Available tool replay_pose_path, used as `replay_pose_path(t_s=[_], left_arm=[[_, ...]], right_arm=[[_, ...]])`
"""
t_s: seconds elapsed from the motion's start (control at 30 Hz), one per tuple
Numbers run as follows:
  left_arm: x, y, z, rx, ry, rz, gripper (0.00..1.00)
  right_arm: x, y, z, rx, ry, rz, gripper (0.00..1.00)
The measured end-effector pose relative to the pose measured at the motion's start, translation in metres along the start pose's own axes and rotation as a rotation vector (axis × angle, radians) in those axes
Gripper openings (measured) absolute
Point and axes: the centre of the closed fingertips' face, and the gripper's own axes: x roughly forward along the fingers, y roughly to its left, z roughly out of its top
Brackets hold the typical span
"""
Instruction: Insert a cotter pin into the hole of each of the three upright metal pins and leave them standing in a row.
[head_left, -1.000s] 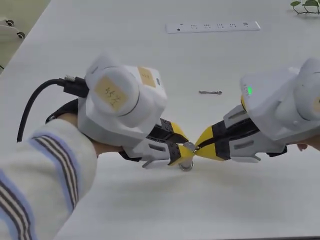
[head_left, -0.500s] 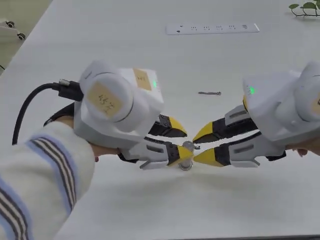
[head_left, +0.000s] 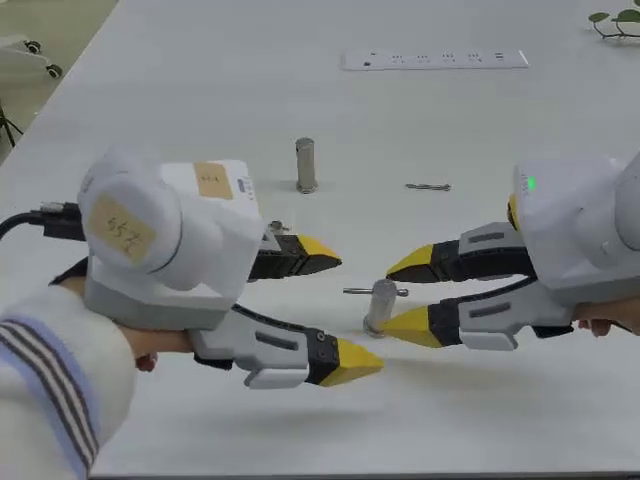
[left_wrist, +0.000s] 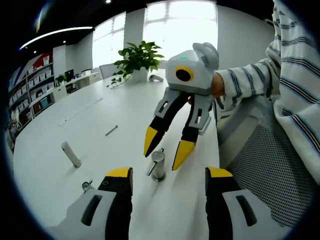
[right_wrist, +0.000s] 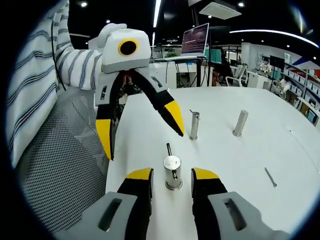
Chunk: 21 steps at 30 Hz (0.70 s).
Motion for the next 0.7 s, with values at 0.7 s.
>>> replay_pose_path(t_s=[0.7], left_arm=[[-0.023,-0.003,-0.016,-0.117,-0.084,0.092,0.99]], right_arm=[[0.027,0.004,-0.011,0.053,-0.063,0.057,0.19]])
